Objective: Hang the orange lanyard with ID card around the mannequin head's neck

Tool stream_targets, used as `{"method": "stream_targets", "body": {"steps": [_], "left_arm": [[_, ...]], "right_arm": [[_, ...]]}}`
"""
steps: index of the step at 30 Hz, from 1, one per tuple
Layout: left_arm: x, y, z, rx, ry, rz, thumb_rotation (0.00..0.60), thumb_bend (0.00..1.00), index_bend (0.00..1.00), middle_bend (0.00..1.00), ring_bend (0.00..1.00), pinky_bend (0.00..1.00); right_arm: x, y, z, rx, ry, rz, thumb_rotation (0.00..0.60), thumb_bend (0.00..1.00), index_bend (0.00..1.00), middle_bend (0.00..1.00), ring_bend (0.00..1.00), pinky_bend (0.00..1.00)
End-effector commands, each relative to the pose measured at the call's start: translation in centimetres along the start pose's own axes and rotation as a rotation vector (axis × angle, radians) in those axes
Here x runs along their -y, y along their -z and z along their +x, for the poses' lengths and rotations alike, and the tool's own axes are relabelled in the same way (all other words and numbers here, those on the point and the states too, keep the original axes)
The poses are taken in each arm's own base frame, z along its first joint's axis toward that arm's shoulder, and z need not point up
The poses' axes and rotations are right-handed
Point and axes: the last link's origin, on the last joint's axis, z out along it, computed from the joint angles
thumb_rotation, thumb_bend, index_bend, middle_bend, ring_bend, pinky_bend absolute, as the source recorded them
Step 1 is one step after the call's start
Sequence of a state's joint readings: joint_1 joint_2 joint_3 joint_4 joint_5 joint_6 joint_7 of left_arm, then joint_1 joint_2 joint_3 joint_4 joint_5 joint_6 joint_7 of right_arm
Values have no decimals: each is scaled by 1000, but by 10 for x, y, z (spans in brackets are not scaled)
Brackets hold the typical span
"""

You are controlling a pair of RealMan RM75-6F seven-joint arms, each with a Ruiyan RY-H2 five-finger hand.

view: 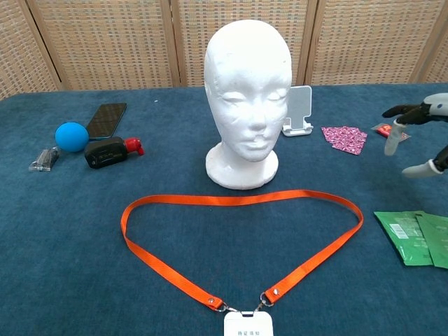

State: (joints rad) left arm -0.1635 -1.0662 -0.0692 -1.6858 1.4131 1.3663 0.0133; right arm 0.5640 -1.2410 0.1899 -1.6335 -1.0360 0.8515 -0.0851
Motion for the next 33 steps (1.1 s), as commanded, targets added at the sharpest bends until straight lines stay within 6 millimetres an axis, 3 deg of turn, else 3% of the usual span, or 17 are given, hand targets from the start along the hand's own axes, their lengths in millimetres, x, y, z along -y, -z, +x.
{"method": "stream_targets", "body": {"steps": [1,15,33], "left_arm": [[1,-2,-2,5,-3,3,600,0,0,0,0,0],[-6,-9,-6,21,-9,-4,600,0,0,0,0,0],[0,-13,-5,28,5,20,600,0,0,0,0,0]], "right_arm": [[18,-20,-22,67,-16,-12,600,443,463,0,0,0],[45,-46,-53,92,4,-27,600,482,492,0,0,0],[46,-60,-74,124,21,-70,600,511,504,0,0,0]]}}
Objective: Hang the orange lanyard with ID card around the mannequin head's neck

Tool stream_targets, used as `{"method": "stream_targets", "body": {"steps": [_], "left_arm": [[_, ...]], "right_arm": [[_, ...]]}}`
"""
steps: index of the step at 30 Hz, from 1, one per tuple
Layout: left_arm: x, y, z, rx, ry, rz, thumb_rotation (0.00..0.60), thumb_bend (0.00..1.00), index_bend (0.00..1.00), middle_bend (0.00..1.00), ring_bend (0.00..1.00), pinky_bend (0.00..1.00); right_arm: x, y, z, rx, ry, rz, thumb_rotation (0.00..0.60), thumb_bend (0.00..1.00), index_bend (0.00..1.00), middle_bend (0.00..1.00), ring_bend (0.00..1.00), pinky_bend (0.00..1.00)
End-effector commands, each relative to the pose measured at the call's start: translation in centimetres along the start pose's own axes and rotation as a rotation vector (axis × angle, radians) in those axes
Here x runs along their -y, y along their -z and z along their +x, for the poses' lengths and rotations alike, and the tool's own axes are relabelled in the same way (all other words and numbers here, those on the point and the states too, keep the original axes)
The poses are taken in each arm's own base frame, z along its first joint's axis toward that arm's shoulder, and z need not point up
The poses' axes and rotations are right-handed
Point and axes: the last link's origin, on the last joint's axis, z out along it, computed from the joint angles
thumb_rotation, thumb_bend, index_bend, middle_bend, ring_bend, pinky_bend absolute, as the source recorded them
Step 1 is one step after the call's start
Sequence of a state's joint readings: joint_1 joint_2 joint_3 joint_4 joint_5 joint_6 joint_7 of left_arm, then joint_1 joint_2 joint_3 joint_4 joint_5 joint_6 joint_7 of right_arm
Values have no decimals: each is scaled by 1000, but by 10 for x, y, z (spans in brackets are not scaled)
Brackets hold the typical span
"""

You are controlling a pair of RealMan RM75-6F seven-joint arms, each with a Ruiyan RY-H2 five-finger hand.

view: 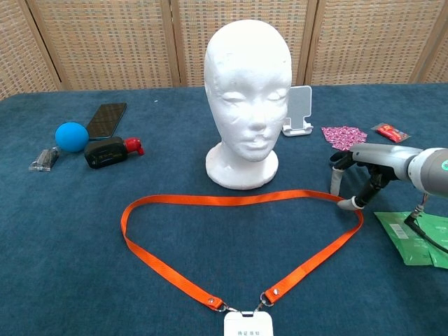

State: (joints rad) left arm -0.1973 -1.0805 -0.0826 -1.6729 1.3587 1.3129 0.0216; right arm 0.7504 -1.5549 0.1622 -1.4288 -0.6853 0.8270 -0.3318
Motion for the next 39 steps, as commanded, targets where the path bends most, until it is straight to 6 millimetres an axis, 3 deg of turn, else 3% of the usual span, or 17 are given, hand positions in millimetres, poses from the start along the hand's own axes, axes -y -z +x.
{"method": "stream_targets", "body": {"steps": [1,15,25,30,35,39], "left_arm": [[0,0,0,0,0,0,600,0,0,0,0,0],[-1,0,-2,5,-3,-2,600,0,0,0,0,0],[-10,-8,-7,20,-4,-43,600,0,0,0,0,0],[-49,-40,-21,33,1,-175,600,0,7,0,0,0],[-90,-66,-43,103,10,-279,600,12,204,0,0,0],[-120,-81,-60,144,19,-341,600,155,274,0,0,0]], "right_arm": [[1,-1,-3,2,6,-1,600,518,508,0,0,0],[-1,2,-8,-8,54,10,600,748,598,4,0,0],[2,18,-5,-22,53,73,600,762,618,23,0,0],[4,30,-1,-18,23,120,600,762,624,27,0,0],[6,33,-1,-30,-8,152,600,765,631,21,0,0],[5,34,-1,-31,-15,163,600,767,637,20,0,0]]}}
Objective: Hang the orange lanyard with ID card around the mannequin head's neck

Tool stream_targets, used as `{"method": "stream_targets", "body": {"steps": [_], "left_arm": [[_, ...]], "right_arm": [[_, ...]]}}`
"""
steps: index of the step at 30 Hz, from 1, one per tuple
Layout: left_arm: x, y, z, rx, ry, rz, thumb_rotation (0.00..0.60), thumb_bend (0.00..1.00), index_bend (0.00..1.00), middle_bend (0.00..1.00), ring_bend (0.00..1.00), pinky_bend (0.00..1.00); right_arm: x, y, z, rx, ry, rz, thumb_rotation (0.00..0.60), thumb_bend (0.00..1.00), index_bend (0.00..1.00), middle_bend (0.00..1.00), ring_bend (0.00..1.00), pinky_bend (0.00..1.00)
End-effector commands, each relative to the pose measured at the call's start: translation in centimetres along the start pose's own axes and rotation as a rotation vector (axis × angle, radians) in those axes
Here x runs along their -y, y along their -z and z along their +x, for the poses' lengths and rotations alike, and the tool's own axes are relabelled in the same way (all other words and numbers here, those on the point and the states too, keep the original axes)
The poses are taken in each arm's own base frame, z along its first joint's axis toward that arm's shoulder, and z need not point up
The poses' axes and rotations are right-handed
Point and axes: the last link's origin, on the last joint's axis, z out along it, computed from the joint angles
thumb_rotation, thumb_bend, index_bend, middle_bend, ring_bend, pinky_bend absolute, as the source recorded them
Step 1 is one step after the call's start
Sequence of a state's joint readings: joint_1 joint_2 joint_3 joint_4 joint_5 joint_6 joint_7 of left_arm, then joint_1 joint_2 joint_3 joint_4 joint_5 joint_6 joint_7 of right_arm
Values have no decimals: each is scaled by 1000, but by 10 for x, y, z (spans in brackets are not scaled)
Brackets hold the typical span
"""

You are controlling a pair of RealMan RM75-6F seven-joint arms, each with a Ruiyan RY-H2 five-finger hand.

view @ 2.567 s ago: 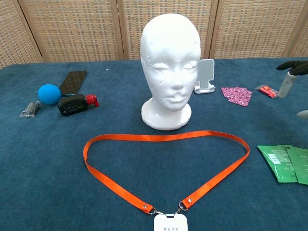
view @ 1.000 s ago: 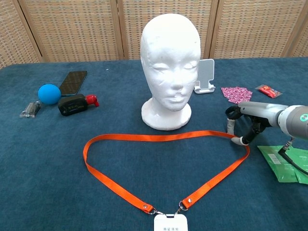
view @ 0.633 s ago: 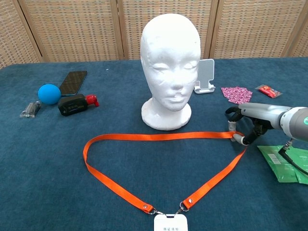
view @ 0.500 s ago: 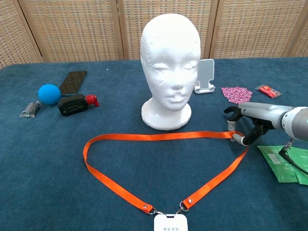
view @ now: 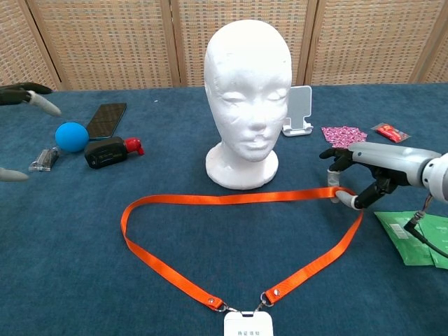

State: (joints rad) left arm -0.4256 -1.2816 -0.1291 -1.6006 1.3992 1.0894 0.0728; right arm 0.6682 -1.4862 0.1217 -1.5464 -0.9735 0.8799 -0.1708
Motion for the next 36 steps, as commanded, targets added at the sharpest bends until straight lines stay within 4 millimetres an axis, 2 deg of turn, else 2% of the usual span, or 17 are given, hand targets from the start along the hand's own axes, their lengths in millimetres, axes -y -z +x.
{"method": "stream_targets", "body": {"steps": [1,4,10,19,27,36], "left_arm": [[-26,-30,-17,33,-4,-63,600,188,287,0,0,0],[-36,-42,-28,50,-22,-72,600,285,303,0,0,0],[-53,-60,-48,108,-12,-75,600,389,352,0,0,0],[-68,-81,-72,182,21,-62,600,386,446,0,0,0],[-74,-92,-81,200,22,-56,600,386,444,0,0,0],[-87,-102,-100,240,18,-59,600,389,456,0,0,0]], "right_arm": [[-2,1,0,0,-7,4,600,767,638,20,0,0],[-4,1,0,4,-11,3,600,777,642,20,0,0],[-9,0,1,10,-13,-6,600,787,647,20,0,0],[-9,-1,-1,20,-4,4,600,790,650,20,0,0],[-10,-3,-3,24,-1,1,600,790,654,20,0,0],[-15,-5,-5,31,-15,-9,600,791,654,20,0,0]]}}
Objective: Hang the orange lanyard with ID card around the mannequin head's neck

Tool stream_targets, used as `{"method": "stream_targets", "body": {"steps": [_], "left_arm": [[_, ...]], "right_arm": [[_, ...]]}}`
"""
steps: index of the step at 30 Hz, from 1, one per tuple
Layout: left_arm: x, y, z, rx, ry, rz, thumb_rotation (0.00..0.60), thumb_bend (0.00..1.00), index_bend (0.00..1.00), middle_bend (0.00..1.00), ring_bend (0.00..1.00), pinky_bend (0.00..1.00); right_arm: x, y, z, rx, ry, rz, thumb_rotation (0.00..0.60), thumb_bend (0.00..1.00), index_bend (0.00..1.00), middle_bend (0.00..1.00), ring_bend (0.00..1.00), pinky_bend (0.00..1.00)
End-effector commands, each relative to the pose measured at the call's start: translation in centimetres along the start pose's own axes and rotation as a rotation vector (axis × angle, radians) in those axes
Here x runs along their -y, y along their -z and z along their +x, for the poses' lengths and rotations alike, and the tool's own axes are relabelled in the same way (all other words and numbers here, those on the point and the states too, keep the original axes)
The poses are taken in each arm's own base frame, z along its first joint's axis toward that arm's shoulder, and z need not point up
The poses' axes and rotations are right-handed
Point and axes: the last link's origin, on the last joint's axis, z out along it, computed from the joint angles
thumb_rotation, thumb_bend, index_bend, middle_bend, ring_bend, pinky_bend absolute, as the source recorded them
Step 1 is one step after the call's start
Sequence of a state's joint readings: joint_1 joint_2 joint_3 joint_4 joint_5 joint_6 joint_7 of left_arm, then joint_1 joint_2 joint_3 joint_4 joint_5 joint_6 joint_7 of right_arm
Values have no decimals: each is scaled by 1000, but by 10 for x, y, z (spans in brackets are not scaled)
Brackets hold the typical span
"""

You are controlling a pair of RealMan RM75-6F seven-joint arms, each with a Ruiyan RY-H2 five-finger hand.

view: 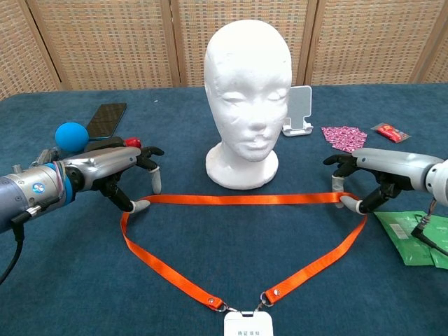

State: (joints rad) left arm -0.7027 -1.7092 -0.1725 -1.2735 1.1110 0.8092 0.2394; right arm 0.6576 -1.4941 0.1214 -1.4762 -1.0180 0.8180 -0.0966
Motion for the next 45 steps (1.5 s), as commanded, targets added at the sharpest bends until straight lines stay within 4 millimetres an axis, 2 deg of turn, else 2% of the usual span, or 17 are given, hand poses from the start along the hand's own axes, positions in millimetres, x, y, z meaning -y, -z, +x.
{"method": "stream_targets", "body": {"steps": [1,6,14,19,25,37,39,45], "left_arm": [[-4,-3,-3,11,6,-3,600,390,459,0,0,0],[-7,-6,-5,10,15,-1,600,448,475,0,0,0],[-8,-6,-8,12,13,-2,600,449,509,0,0,0],[-10,-5,-7,1,17,-8,600,448,594,0,0,0],[-11,-1,-5,-29,11,-27,600,449,645,0,0,0],[-20,33,3,-255,-57,-240,600,449,671,0,0,0],[-21,40,11,-325,-85,-302,600,449,674,0,0,0],[-21,46,24,-405,-99,-366,600,448,687,0,0,0]], "right_arm": [[-2,0,0,1,-4,-2,600,791,654,20,0,0],[-3,0,-1,6,-6,2,600,791,654,20,0,0],[-4,-1,-3,12,-7,4,600,792,655,21,0,0],[-4,0,-1,5,-1,8,600,791,657,21,0,0],[-3,3,0,7,3,18,600,791,662,24,0,0],[11,24,8,-14,90,144,600,791,675,37,0,0],[15,33,13,-55,167,202,600,791,678,42,0,0],[21,47,22,-135,243,293,600,789,684,51,0,0]]}}
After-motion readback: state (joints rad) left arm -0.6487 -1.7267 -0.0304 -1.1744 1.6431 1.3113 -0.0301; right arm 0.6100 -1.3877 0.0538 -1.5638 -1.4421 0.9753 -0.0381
